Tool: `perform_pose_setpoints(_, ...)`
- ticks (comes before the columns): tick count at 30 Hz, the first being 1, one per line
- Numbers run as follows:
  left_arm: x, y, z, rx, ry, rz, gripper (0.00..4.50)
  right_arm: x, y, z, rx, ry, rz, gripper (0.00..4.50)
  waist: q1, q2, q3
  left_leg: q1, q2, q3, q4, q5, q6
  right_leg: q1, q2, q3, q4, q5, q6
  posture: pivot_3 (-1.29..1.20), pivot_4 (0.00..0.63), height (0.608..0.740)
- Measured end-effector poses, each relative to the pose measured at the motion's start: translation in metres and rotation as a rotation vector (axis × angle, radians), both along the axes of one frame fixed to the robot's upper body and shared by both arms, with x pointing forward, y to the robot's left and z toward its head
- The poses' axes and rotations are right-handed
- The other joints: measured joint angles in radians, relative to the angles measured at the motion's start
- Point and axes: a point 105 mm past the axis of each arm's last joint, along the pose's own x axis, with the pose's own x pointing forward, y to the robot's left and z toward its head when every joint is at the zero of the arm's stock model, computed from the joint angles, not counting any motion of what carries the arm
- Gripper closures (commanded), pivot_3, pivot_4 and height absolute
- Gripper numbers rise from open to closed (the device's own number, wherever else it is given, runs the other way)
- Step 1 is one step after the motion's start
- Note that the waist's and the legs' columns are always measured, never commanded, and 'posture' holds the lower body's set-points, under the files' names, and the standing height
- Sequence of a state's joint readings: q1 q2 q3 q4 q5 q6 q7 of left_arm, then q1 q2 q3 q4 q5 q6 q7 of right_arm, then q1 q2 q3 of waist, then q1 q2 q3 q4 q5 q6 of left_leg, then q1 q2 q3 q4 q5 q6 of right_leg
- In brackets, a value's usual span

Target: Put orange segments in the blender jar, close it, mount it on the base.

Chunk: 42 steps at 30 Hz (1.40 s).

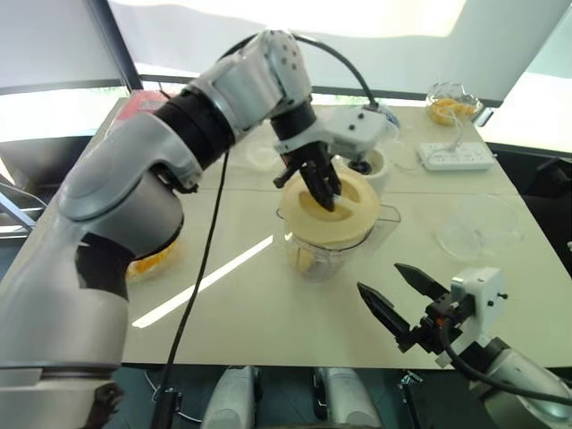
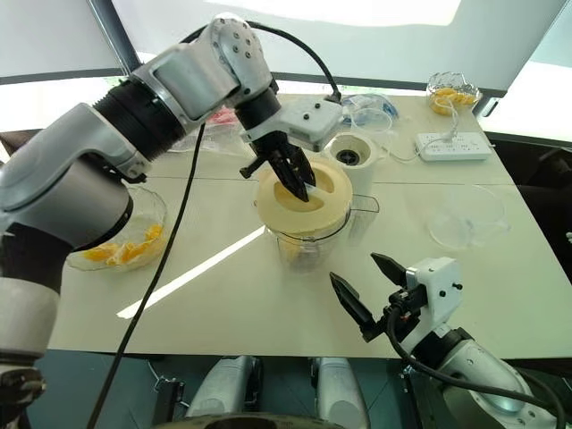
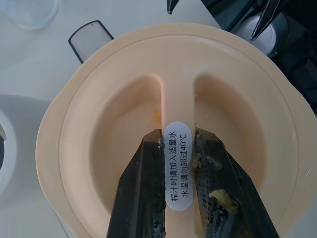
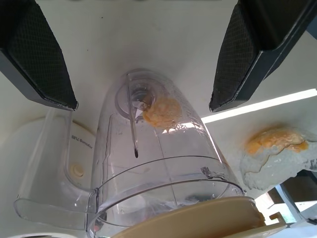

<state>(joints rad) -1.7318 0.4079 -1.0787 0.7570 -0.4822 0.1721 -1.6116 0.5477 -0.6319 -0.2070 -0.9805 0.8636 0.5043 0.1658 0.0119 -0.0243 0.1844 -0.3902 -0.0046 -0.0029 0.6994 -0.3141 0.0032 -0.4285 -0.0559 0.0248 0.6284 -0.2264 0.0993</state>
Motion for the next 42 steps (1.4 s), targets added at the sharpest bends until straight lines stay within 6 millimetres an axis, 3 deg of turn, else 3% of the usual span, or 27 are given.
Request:
perform_pose_setpoints(19, 0.019, -0.003, -0.012, 0.1, -0.016, 0.205, 4.25, 0.015, 0.013, -0.002, 0.04, -0.044, 0.011, 0.0, -0.001, 0.0, 0.0, 0.0, 0.0, 0.0, 0.0, 0.0, 0.0, -0.001, 0.001, 0.0, 0.0, 0.0, 0.0, 0.0, 0.15, 0.74)
perform_pose_setpoints(29, 0.011, 0.005, -0.019, 0.079, 0.041, 0.335, 4.25, 0.029, 0.01, -0.008, 0.039, -0.041, 0.036, 0.0, -0.006, 0.002, -0.001, 0.0, 0.001, -0.001, 0.0, 0.0, 0.0, -0.001, 0.001, 0.0, 0.0, 0.0, 0.0, 0.0, 0.15, 0.74)
perform_pose_setpoints(37, 0.006, 0.012, -0.033, 0.035, -0.014, 0.439, 4.25, 0.049, -0.009, -0.016, 0.002, -0.057, -0.062, 0.0, -0.025, 0.008, -0.008, 0.007, 0.002, 0.0, 0.0, 0.0, 0.0, 0.005, 0.002, 0.0, 0.002, 0.0, 0.0, 0.0, 0.15, 0.74)
perform_pose_setpoints(42, 0.008, 0.014, -0.04, 0.014, -0.006, 0.512, 4.25, 0.065, -0.018, -0.023, -0.037, -0.077, -0.118, 0.0, -0.026, 0.012, -0.014, 0.021, 0.003, -0.003, -0.001, 0.0, 0.0, 0.019, 0.002, 0.001, 0.0, -0.004, 0.002, 0.0, 0.15, 0.74)
